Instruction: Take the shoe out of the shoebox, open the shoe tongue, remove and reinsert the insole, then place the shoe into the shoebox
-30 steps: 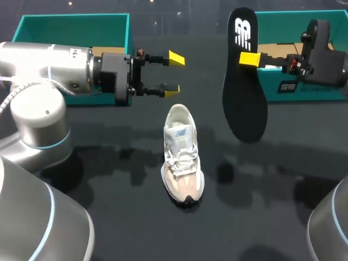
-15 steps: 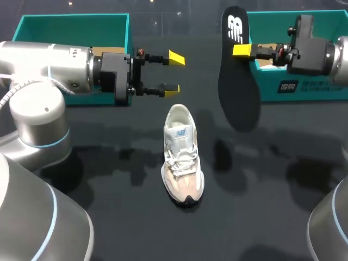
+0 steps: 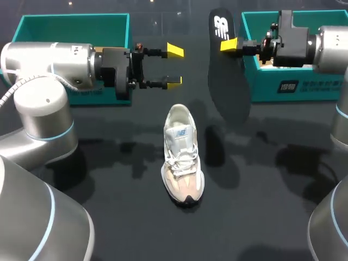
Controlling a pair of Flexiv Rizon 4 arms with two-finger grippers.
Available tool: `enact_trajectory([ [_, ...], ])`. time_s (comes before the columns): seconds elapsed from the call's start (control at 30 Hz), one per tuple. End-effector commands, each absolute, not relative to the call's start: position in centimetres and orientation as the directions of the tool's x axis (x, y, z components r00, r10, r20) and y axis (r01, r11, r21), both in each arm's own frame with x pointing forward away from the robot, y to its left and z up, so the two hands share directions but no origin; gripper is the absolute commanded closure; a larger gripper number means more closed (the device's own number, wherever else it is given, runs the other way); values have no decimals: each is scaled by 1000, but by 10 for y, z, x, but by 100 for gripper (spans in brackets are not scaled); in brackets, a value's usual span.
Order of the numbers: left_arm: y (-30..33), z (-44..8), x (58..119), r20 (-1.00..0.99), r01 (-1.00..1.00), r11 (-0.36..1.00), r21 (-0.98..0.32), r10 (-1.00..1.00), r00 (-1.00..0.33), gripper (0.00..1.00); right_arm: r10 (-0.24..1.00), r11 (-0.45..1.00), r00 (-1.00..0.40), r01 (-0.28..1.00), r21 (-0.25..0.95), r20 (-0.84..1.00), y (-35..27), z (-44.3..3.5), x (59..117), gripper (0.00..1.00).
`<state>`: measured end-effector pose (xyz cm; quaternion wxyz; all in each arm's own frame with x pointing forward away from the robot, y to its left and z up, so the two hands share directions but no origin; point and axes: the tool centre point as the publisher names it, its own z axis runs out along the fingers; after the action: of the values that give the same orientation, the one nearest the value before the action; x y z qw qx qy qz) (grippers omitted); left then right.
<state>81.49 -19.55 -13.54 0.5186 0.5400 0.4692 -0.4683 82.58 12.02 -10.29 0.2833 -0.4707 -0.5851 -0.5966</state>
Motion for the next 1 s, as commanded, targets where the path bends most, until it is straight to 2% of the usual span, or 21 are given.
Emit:
enact_trajectory([
  [0.03,-199,-133,829,-990,989,-51,135,23,136,0,251,-121,-354,912,392,901,134,-103,837,100],
  [0.3,-202,-133,828,-990,990,-40,135,23,136,0,251,-121,-354,912,392,901,134,-103,837,100],
  [0.53,-218,-126,822,-991,991,25,132,-7,132,0,109,-111,-233,963,244,966,151,-120,857,100],
  [0.57,-218,-124,823,-989,988,23,150,1,150,0,142,-123,-211,966,228,967,149,-123,855,100],
  [0.9,-221,-126,821,-988,988,23,152,4,152,0,142,-123,-211,966,228,967,149,-123,855,100],
  [1.0,-225,-130,820,-990,989,38,141,1,141,0,120,-121,-172,975,186,978,158,-126,863,100],
])
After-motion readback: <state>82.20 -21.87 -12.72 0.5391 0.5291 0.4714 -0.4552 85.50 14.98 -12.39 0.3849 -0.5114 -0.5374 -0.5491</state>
